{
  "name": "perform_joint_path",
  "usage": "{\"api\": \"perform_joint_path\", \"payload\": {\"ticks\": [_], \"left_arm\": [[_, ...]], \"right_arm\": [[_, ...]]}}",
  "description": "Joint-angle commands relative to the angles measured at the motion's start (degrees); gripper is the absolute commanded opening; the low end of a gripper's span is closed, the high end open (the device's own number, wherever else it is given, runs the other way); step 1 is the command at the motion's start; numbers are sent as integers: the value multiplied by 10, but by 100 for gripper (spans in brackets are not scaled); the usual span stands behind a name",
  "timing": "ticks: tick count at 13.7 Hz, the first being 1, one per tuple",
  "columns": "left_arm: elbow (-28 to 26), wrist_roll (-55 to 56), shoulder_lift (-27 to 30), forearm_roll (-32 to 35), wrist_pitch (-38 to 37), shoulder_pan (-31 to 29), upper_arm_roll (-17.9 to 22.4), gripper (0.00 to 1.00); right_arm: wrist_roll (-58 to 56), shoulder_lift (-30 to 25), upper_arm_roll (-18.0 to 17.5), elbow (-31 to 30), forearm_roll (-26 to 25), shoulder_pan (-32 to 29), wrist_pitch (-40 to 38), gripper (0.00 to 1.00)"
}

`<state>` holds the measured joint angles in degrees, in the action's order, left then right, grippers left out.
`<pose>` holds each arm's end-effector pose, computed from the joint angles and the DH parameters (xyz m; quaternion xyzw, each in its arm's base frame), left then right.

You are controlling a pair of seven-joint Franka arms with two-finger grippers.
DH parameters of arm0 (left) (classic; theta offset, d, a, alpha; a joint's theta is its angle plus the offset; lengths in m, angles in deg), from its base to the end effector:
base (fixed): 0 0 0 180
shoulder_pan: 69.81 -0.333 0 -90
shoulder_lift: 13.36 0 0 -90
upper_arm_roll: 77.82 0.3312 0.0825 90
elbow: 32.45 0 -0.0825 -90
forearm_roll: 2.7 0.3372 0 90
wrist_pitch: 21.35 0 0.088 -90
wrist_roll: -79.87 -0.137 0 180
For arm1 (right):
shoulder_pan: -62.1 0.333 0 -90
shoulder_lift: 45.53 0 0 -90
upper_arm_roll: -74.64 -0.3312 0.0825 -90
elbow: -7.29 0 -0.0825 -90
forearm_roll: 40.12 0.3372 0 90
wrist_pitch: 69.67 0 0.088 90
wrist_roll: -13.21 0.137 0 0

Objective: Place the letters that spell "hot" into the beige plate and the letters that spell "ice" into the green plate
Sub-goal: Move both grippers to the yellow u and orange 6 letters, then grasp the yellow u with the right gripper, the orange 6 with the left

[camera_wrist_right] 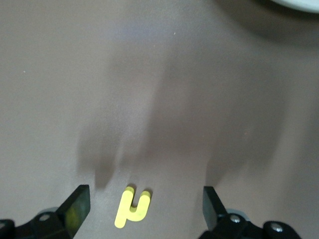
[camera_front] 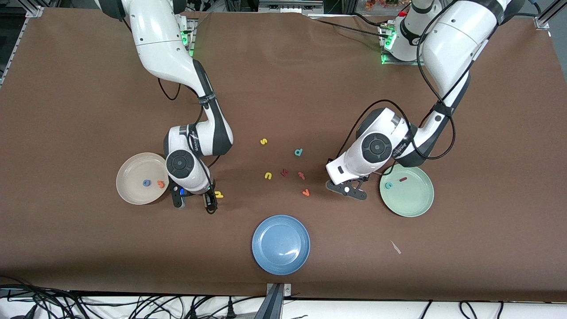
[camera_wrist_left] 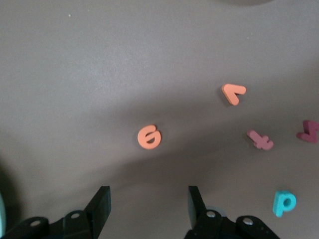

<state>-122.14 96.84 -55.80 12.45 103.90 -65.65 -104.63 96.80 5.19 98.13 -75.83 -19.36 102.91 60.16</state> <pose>0.6030 -0.2876 0.2483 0.9874 -0.1495 -0.0351 0.0388 0.6399 0.2749 0.1953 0.8103 -0.5856 0.0180 0.0066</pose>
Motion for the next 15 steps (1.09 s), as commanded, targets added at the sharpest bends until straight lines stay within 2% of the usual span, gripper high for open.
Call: {"api": "perform_joint_path", "payload": {"ticks": [1, 3, 7, 12, 14, 15], "left_arm": [[20, 13, -20, -3, 30, 35, 32, 68], [20, 13, -27, -4, 50, 48, 52, 68], [20, 12, -50, 10, 101, 57, 65, 68], [28, 11, -65, 29, 105, 64, 75, 64], [29, 11, -66, 35, 105, 64, 76, 59], [29, 11, -67, 35, 105, 64, 76, 59]], "right_arm": [[16, 20, 2, 23, -5, 6, 7, 100], [16, 22, 2, 23, -5, 7, 10, 100], [16, 24, -2, 23, -5, 9, 19, 100], [15, 27, -2, 23, -5, 9, 22, 100], [14, 27, -2, 23, -5, 9, 23, 99], [14, 28, -2, 23, -5, 9, 23, 96]]}}
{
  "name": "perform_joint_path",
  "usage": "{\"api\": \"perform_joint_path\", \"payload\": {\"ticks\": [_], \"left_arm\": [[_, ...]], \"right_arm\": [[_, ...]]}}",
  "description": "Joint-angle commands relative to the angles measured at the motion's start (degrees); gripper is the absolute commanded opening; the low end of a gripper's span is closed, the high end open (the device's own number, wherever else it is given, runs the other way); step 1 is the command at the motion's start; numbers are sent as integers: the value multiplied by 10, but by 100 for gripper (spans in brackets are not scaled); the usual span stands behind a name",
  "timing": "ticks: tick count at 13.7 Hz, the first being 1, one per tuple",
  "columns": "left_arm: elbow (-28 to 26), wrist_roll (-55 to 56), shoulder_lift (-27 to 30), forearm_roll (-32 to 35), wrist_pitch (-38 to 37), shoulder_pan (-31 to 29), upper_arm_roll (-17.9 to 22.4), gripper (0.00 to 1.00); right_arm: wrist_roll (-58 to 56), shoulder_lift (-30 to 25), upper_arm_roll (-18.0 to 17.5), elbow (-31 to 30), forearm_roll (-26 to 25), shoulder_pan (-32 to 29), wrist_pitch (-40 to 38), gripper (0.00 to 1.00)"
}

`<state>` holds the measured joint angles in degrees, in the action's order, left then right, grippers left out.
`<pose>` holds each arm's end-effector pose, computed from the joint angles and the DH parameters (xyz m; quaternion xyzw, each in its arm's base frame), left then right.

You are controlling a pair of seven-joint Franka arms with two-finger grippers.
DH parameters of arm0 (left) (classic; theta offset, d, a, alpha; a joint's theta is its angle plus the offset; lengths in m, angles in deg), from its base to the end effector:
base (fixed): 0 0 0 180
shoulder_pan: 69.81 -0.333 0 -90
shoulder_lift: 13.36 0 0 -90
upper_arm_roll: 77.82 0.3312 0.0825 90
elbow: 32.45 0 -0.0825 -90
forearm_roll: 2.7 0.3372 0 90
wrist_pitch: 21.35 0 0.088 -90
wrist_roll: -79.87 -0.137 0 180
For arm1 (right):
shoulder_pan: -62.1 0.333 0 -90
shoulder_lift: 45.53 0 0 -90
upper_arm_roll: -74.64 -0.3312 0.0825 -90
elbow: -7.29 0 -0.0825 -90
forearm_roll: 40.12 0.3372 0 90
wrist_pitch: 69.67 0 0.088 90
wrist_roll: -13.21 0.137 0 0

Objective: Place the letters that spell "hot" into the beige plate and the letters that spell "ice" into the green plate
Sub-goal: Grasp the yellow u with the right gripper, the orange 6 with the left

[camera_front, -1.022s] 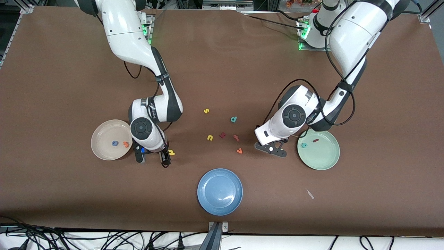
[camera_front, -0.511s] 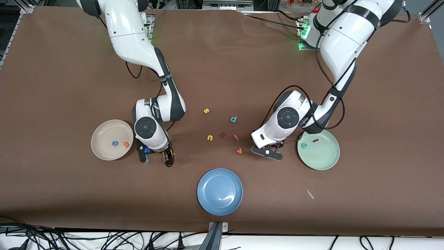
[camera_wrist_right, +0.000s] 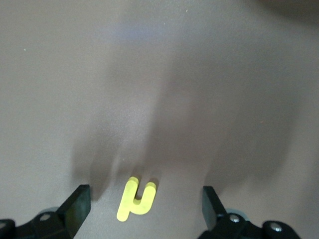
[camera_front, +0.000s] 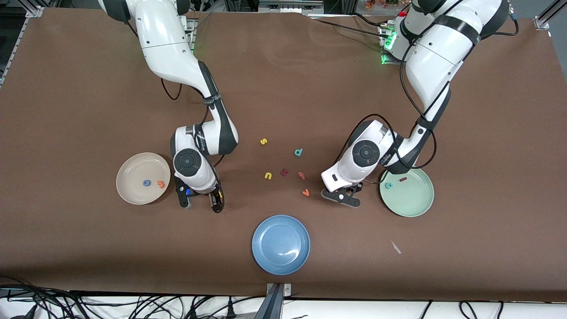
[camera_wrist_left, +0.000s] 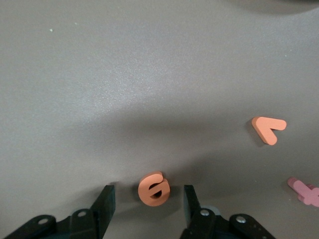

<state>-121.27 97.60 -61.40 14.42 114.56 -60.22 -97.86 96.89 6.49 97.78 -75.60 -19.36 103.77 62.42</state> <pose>0.6170 -0.2962 0.1896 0.9878 -0.1525 0.0112 0.0293 0.6377 0.2875 0.1843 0.8159 -0.5775 0.0272 0.0005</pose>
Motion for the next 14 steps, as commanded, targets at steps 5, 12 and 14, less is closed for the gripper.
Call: {"api": "perform_joint_path", "payload": {"ticks": [5, 12, 14], "left_arm": [[29, 5, -17, 27, -1, 15, 8, 46], [29, 6, -18, 27, -2, 23, 9, 33], [29, 6, -16, 27, -5, 23, 8, 17]], "right_arm": [[5, 18, 2, 20, -10, 6, 0, 74], [-31, 17, 2, 20, -19, 12, -1, 1], [-33, 17, 2, 20, -17, 11, -1, 0]]}}
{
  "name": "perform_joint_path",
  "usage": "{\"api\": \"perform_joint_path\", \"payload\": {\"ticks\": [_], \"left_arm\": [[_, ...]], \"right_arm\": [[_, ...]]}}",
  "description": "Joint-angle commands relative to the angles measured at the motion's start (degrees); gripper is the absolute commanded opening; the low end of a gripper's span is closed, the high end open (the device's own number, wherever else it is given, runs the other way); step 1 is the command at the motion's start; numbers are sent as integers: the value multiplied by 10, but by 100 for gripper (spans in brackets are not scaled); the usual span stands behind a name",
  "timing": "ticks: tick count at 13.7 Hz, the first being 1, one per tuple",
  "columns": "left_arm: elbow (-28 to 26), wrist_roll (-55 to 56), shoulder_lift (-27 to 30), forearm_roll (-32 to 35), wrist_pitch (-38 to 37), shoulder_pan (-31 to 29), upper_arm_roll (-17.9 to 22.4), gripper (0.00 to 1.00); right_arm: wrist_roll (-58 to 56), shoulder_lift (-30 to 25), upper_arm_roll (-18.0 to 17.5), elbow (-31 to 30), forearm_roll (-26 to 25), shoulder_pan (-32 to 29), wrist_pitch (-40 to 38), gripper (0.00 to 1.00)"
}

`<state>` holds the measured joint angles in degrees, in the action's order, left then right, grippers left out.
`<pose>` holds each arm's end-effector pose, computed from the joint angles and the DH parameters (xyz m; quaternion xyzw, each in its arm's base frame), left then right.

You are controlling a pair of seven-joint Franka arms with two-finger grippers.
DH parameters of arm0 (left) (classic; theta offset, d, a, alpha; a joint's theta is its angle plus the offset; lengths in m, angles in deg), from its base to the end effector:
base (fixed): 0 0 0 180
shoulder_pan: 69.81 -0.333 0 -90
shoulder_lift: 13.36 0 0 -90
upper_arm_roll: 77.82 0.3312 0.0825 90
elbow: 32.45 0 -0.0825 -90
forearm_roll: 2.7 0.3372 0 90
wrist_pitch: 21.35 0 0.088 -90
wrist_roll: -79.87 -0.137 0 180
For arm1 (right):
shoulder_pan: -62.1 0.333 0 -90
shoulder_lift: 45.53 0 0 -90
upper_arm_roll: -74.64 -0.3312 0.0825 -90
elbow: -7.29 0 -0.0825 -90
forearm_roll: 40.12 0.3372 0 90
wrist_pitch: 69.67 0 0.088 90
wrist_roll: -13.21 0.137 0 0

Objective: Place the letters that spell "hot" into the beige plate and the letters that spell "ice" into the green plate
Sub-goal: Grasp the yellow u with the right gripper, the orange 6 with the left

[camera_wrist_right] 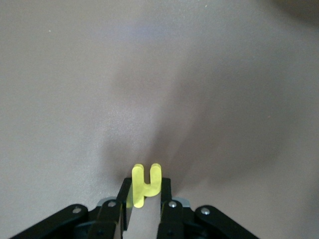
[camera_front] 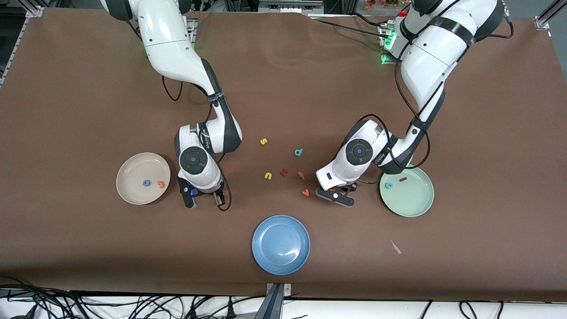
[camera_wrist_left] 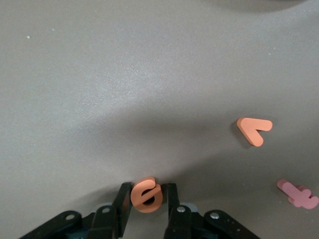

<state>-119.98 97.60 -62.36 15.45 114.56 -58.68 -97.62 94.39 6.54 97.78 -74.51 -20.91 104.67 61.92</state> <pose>0.6151 -0.3105 0.1864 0.9854 -0.1678 0.0161 0.0248 0.6362 0.3007 0.1901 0.8387 -0.5434 0.0360 0.0036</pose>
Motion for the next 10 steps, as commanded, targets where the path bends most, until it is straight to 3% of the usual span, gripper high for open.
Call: {"api": "perform_joint_path", "payload": {"ticks": [1, 3, 5, 10], "left_arm": [[16, 6, -3, 17, -7, 6, 6, 12], [16, 6, 11, 17, -14, -1, 5, 12], [17, 1, 37, 18, -71, -4, 4, 12], [17, -101, 79, 15, -149, -47, 1, 12]], "right_arm": [[-8, 15, 2, 9, -1, 2, 4, 0], [-11, 12, 3, 11, -1, 2, 4, 0], [-34, 5, 7, 16, -1, 1, 0, 0], [-236, -21, 13, 23, 3, -11, -84, 0]]}}
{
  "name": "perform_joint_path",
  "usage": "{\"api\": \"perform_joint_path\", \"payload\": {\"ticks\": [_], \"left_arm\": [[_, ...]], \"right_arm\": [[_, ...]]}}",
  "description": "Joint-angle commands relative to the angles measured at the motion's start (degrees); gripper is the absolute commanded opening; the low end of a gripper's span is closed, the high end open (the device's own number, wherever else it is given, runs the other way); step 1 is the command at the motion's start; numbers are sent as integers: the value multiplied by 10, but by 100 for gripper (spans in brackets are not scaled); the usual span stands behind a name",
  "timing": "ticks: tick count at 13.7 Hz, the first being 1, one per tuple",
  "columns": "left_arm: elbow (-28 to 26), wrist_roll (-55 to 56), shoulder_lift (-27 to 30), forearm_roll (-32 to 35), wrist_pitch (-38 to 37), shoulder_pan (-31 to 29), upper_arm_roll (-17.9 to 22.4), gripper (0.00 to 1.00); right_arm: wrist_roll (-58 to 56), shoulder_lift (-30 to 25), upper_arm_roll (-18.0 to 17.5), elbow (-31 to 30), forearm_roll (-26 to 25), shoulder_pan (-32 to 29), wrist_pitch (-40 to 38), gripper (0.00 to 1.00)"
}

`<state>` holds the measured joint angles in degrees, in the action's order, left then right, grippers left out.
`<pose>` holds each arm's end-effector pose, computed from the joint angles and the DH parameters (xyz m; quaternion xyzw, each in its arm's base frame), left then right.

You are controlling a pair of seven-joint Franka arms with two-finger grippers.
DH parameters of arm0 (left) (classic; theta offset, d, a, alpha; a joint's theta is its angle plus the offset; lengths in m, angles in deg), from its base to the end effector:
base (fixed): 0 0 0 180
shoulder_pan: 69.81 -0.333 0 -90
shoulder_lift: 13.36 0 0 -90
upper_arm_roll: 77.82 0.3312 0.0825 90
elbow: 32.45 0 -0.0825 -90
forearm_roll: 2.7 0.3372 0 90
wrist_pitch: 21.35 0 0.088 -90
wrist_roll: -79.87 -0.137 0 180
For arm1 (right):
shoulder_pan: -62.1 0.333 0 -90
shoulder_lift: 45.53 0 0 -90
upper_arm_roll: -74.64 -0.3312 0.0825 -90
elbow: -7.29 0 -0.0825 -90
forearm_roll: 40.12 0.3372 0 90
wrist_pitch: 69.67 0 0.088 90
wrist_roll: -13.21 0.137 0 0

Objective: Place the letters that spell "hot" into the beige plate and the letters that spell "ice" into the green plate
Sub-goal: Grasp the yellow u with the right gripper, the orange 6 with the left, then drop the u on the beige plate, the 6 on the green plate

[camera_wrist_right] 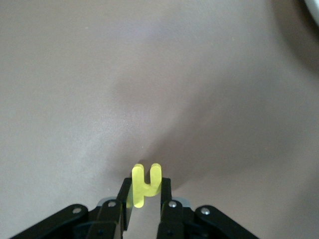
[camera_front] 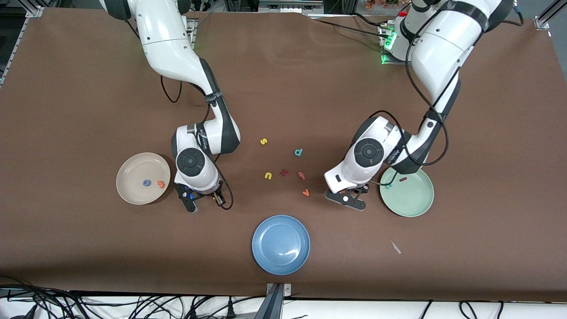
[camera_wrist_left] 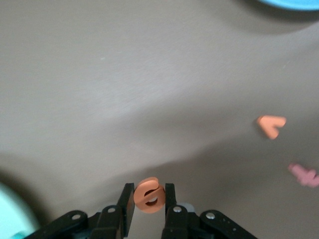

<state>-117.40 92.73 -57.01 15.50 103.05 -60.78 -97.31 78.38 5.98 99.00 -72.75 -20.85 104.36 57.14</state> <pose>0.6294 -0.2723 0.2470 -0.9826 0.1851 0.0062 0.0159 0.6396 0.2923 0.2042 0.9035 -0.4274 0.0214 0.0224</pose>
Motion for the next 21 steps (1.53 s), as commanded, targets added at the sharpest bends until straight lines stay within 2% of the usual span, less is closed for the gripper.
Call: {"api": "perform_joint_path", "payload": {"ticks": [1, 6, 9, 12, 15, 18, 21], "left_arm": [[-10, -91, 28, 14, -45, -39, -3, 12], [-23, -282, 35, 15, -60, -110, -3, 12], [-27, -385, 31, 17, -61, -150, -2, 12], [-46, -426, 27, 18, -38, -176, 0, 12], [-101, -437, 26, 20, 48, -199, 1, 12], [-102, -438, 15, 68, 65, -205, 1, 12], [-114, -438, 15, 72, 76, -208, 1, 14]], "right_arm": [[-115, -24, 1, 5, 2, -12, -55, 0], [-291, -50, 5, 4, 5, -45, -146, 0], [-407, -59, 35, 2, 5, -49, -199, 0], [-484, -66, 65, -3, 6, -49, -242, 0], [-528, -85, 74, -39, 6, -49, -228, 0], [-554, -113, 76, -88, 6, -49, -195, 0], [-598, -129, 84, -130, 9, -50, -158, 0]]}}
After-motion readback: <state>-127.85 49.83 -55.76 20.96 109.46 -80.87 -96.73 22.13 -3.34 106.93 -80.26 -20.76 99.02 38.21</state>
